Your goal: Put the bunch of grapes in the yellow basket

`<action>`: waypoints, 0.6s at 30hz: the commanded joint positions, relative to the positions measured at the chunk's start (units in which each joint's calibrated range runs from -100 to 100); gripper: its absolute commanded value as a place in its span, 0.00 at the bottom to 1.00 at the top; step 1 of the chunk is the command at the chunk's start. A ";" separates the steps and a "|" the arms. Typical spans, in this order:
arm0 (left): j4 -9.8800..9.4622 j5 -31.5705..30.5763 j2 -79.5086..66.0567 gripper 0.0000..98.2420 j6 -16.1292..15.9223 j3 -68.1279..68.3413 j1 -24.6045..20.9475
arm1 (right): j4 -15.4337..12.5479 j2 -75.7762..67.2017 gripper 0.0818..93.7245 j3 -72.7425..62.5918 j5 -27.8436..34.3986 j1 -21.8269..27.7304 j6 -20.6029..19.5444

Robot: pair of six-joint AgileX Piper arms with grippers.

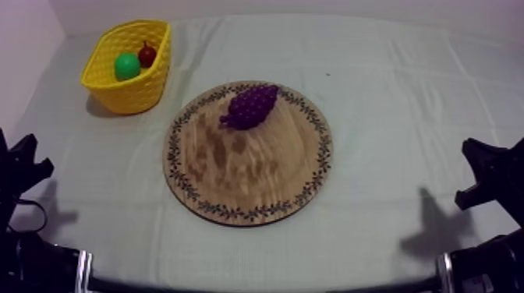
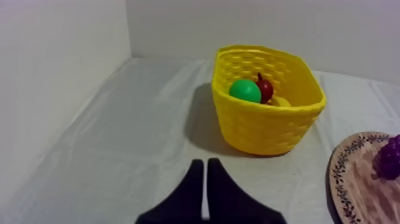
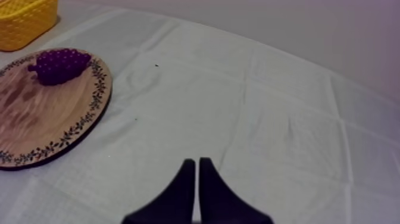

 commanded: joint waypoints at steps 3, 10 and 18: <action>-1.07 1.81 -0.29 0.00 -0.87 0.00 6.41 | 0.01 -0.01 0.00 -0.03 0.04 -0.02 -0.01; -0.91 2.06 -0.29 0.00 -1.15 -0.08 6.41 | 0.01 -0.01 0.00 -0.03 0.04 -0.02 -0.01; -2.15 0.32 0.88 0.00 -0.24 -0.88 6.66 | 0.01 -0.01 0.00 -0.03 0.04 -0.02 -0.02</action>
